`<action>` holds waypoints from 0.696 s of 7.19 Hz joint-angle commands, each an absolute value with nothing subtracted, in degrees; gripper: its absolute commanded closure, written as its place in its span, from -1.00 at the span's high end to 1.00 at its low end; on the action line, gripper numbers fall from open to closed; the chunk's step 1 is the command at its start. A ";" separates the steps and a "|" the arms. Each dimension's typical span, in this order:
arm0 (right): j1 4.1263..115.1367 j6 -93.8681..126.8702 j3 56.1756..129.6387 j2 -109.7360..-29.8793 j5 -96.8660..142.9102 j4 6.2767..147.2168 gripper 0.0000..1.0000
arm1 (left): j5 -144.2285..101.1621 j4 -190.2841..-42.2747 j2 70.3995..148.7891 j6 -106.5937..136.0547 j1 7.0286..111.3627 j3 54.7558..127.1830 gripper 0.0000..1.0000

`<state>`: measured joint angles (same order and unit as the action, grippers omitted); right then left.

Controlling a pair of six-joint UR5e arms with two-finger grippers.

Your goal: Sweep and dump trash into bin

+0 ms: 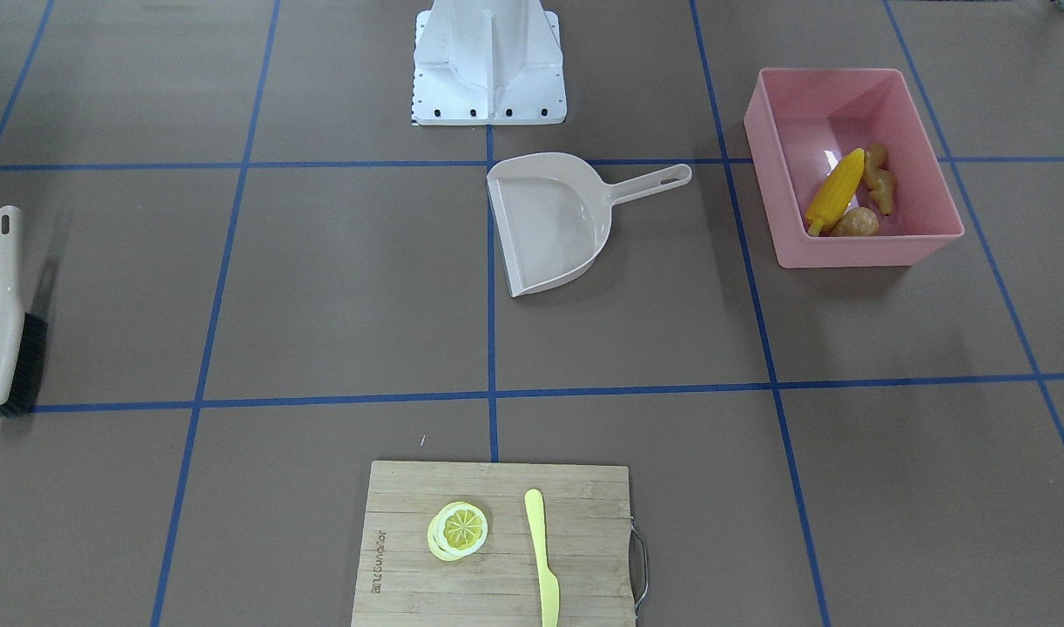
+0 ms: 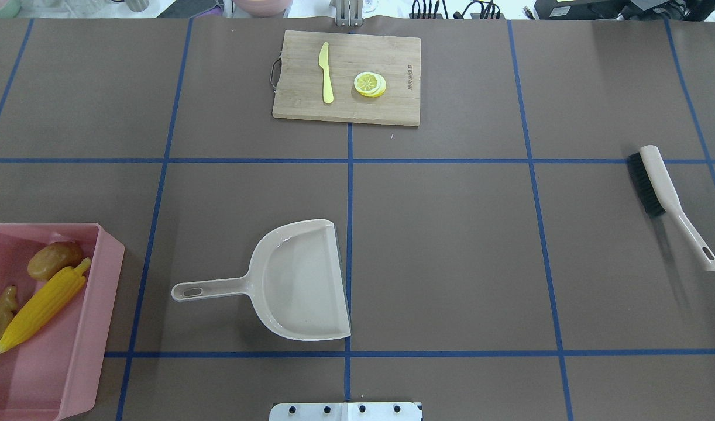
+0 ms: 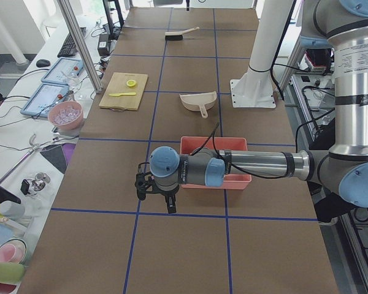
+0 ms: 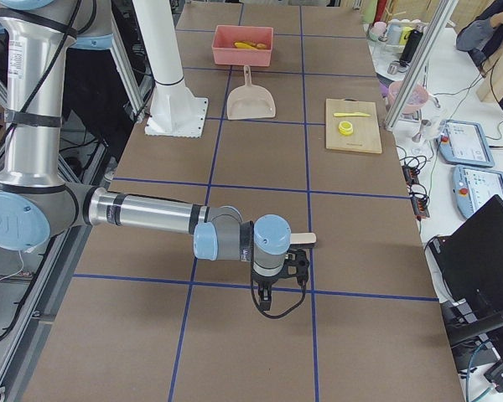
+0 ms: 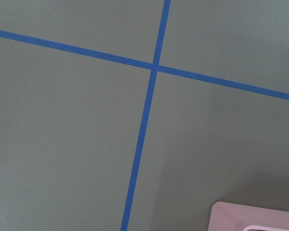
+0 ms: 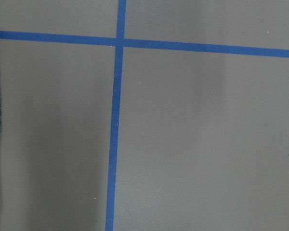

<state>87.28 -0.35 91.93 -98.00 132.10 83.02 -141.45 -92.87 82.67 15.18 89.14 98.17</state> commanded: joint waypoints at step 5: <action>87.28 -0.35 91.93 -98.00 132.10 83.06 1.00 | -140.63 -86.75 81.30 14.77 90.18 101.25 0.97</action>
<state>87.28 -0.31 91.93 -98.00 132.14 83.06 -140.63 -86.89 81.43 14.79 90.09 101.35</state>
